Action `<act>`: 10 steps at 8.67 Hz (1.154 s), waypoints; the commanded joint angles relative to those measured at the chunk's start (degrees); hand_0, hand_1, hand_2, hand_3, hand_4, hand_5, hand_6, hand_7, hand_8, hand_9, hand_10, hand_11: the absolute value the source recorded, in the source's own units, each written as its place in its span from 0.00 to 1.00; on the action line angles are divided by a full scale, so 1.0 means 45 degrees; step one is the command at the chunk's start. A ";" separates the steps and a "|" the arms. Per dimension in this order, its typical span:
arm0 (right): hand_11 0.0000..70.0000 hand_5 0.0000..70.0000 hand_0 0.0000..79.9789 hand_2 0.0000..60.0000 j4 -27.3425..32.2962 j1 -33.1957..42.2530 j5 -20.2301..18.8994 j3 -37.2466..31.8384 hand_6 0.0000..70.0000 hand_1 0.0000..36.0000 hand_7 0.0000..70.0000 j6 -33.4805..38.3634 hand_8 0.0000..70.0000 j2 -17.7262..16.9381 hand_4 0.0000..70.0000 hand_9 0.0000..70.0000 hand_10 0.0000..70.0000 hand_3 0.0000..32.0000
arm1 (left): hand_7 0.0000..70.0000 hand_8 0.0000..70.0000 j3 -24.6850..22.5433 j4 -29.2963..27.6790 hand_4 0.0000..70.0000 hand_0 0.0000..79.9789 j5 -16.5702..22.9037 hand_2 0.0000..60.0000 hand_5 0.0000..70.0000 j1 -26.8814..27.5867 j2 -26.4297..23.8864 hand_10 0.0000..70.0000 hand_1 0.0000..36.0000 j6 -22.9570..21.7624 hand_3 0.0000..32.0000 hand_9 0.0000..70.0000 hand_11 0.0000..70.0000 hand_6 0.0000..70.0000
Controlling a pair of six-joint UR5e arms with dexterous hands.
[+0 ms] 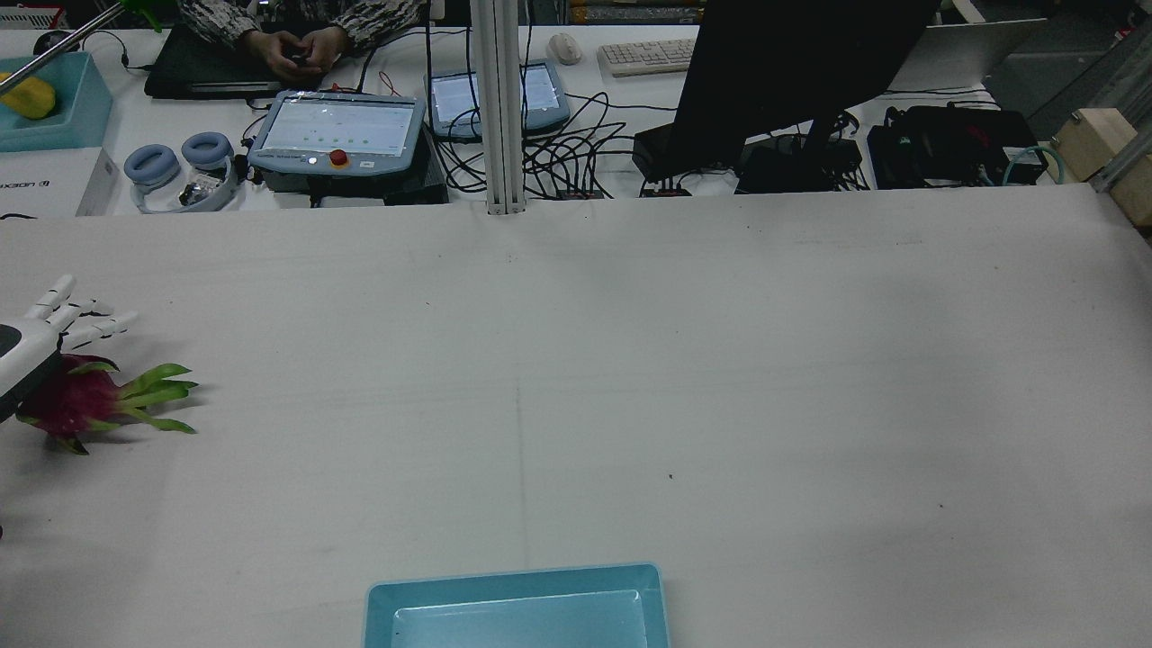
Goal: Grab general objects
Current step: 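Move the left hand down toward the pink dragon fruit, then close the left hand's fingers around the dragon fruit and lift it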
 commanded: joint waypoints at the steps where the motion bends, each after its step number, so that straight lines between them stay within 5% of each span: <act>1: 0.00 0.00 0.00 0.00 0.0000 0.0000 -0.0002 0.0000 0.00 0.00 0.00 0.0000 0.00 0.0005 0.00 0.00 0.00 0.00 | 0.45 0.00 0.0277 0.0011 0.12 1.00 -0.0001 1.00 0.00 0.0021 -0.0176 0.00 1.00 0.0010 0.55 0.07 0.00 0.00; 7: 0.00 0.00 0.00 0.00 0.0000 0.0000 -0.0003 0.0000 0.00 0.00 0.00 0.0000 0.00 0.0005 0.00 0.00 0.00 0.00 | 0.55 0.00 0.0551 0.0304 0.15 1.00 -0.0001 1.00 0.01 0.0333 -0.0547 0.00 1.00 0.0010 0.45 0.09 0.00 0.00; 9: 0.00 0.00 0.00 0.00 0.0000 0.0000 -0.0003 0.0000 0.00 0.00 0.00 0.0000 0.00 0.0005 0.00 0.00 0.00 0.00 | 0.69 0.00 0.0959 0.0652 0.18 1.00 -0.0001 1.00 0.36 0.0333 -0.1032 0.00 1.00 -0.0009 0.23 0.12 0.00 0.00; 10: 0.00 0.00 0.00 0.00 0.0000 0.0000 -0.0003 0.0000 0.00 0.00 0.00 0.0000 0.00 0.0005 0.00 0.00 0.00 0.00 | 0.95 0.00 0.1097 0.0810 0.23 1.00 0.0019 1.00 1.00 0.0333 -0.1229 0.00 1.00 -0.0029 0.00 0.17 0.00 0.01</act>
